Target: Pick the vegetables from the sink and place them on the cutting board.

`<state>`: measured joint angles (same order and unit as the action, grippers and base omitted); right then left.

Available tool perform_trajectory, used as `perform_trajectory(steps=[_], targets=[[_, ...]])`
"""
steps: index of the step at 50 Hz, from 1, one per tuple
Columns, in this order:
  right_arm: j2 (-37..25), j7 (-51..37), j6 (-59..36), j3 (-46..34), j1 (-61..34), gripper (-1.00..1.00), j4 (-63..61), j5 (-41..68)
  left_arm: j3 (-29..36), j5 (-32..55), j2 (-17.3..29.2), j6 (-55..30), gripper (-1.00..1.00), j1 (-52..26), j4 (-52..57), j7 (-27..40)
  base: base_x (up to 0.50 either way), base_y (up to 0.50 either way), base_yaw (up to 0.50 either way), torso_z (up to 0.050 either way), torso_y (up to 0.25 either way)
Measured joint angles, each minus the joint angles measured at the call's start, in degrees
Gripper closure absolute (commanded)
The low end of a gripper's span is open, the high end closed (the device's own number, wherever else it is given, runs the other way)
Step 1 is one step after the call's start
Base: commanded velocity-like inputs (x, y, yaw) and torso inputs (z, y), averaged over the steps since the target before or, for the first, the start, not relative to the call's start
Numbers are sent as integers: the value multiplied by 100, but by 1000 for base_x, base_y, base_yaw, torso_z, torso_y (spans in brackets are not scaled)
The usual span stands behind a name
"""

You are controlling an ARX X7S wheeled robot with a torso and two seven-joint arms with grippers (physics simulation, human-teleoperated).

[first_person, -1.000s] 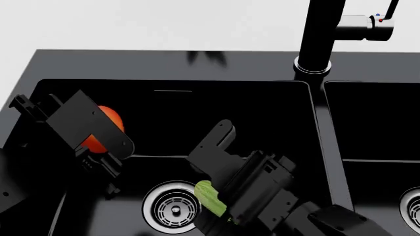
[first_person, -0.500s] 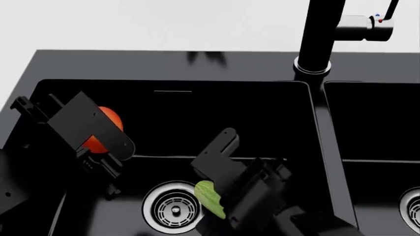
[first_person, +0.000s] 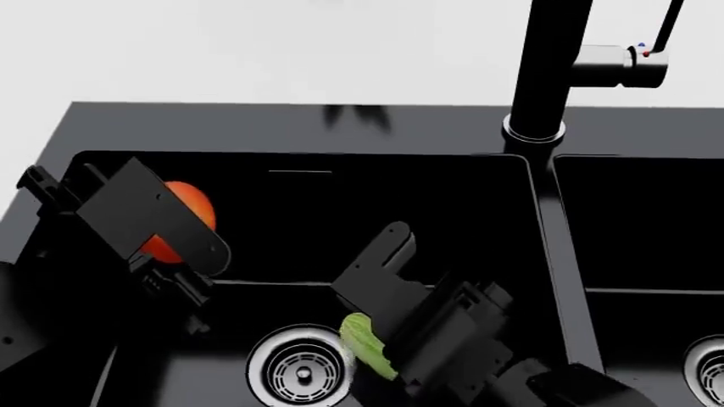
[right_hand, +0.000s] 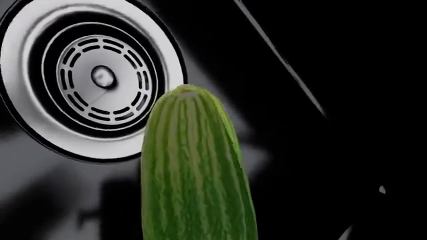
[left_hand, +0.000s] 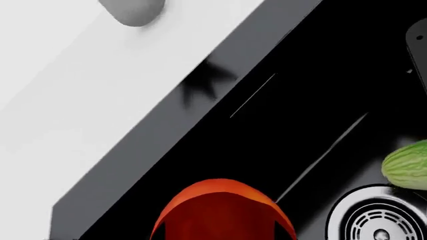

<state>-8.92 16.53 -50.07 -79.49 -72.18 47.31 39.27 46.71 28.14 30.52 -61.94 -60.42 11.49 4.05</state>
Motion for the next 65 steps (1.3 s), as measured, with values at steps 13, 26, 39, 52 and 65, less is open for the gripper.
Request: perform_trajectory(steps=[13, 26, 39, 52, 65], targets=[[-687, -628, -769, 294, -200, 100, -1585, 300, -62, -17, 46, 50, 100, 7, 98, -3, -3, 0, 0, 0, 250], [-1311, -1131, -924, 622, -252, 100, -2812, 505, -161, 18, 85, 78, 100, 56, 135, 28, 0, 0, 0, 0, 250], [-1705, -1581, -1107, 909, -250, 100, -3600, 691, -333, 37, 160, 95, 100, 176, 280, 205, -385, 0, 0, 0, 58], [-2299, -2270, -1415, 1534, -155, 100, -4838, 1317, -637, 157, 295, -230, 100, 386, 718, 661, -308, -37, 0, 0, 0], [-2796, -2901, -1293, 2182, 1, 100, -5639, 1636, -911, 292, 364, -321, 100, 550, 1119, 891, 0, -500, 0, 0, 0]])
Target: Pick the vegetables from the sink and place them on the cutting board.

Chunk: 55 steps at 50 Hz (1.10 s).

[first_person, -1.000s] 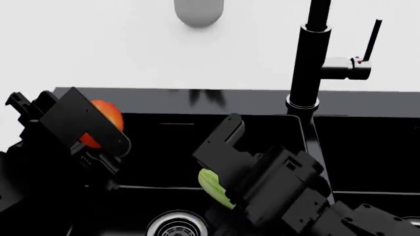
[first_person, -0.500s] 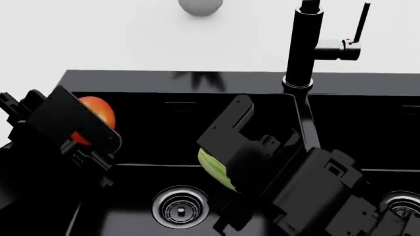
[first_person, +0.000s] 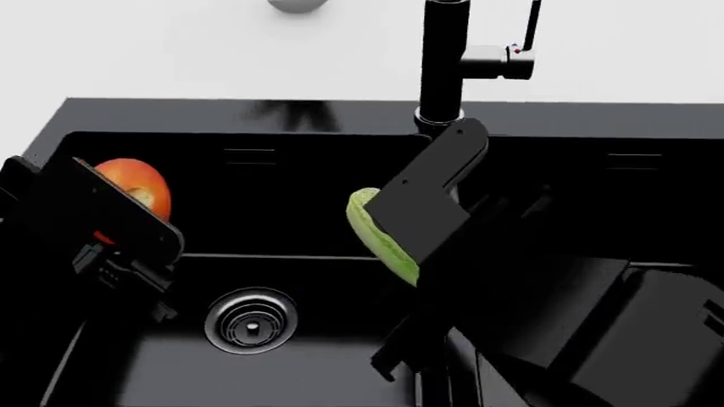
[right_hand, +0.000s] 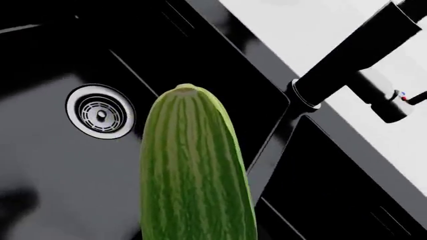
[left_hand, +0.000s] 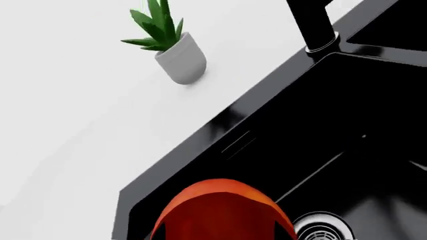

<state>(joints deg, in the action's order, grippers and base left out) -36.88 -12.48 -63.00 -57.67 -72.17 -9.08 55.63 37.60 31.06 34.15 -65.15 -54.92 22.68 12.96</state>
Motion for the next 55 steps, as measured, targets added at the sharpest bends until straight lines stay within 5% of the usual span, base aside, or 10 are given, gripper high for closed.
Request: perform_trajectory(steps=[55], targets=[[-1144, -1326, 303, 1297, 571, 100, -1529, 1190, -1108, 932, -243, 257, 100, 751, 1312, 499, 0, -500, 0, 0, 0]])
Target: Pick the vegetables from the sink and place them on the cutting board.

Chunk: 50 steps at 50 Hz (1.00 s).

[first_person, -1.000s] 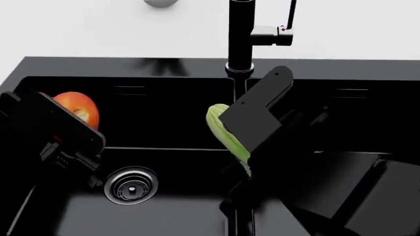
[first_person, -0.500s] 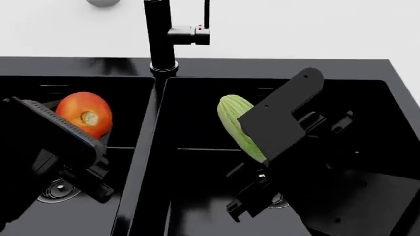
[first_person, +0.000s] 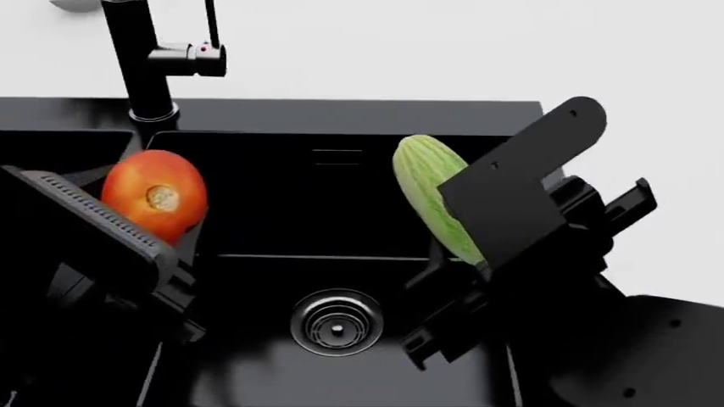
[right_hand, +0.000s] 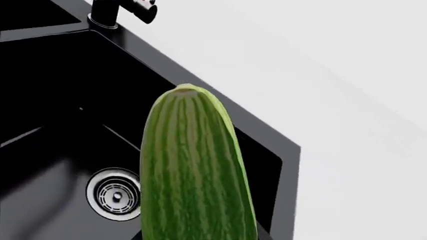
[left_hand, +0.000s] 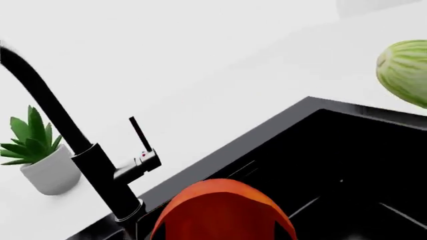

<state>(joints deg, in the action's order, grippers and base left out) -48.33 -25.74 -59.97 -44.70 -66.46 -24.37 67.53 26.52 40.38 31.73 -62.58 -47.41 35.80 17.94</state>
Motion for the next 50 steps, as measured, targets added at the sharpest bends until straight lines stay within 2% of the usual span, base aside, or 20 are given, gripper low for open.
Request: perform_trajectory(steps=[50], targets=[[-163, -193, 18, 249, -119, 100, -197, 346, -103, 212, 23, -45, 100, -30, 188, 152, 10, -500, 0, 0, 1]])
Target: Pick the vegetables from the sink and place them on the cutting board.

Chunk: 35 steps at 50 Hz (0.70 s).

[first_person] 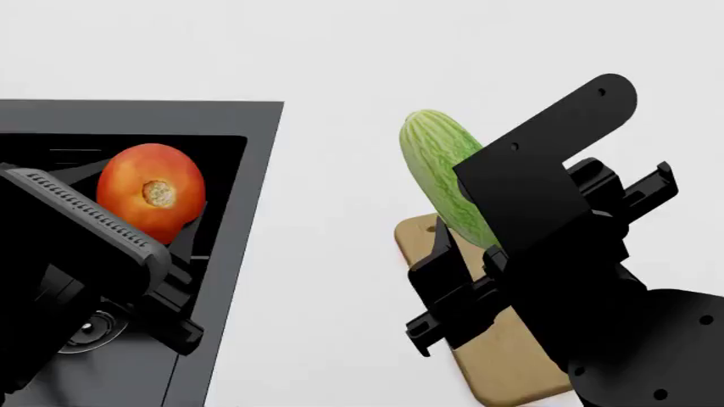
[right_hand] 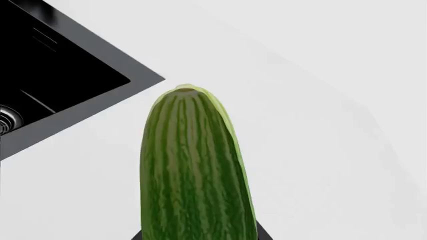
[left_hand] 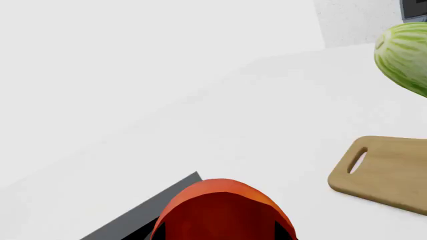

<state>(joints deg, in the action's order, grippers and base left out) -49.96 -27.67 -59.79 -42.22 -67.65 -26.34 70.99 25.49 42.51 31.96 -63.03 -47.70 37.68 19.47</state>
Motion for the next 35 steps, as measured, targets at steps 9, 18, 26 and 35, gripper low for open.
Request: perform_trajectory(steps=[9, 18, 26, 35], targets=[[23, 8, -13, -5, -44, 100, 19, 13, -13, 28, 6, -13, 100, -20, 8, 26, 36, -500, 0, 0, 1], [28, 25, 16, -11, -41, 100, 30, 5, 2, 37, 0, -27, 100, -69, -6, 43, 45, -500, 0, 2, 0], [5, 49, 85, -15, 3, 100, 44, -47, 6, 72, -10, -6, 100, -69, -11, 51, 68, -396, 0, 0, 1], [4, 70, 162, -50, 43, 100, 36, -135, -32, 112, 0, 27, 100, -42, -22, 62, 389, -1, 0, 0, 1]])
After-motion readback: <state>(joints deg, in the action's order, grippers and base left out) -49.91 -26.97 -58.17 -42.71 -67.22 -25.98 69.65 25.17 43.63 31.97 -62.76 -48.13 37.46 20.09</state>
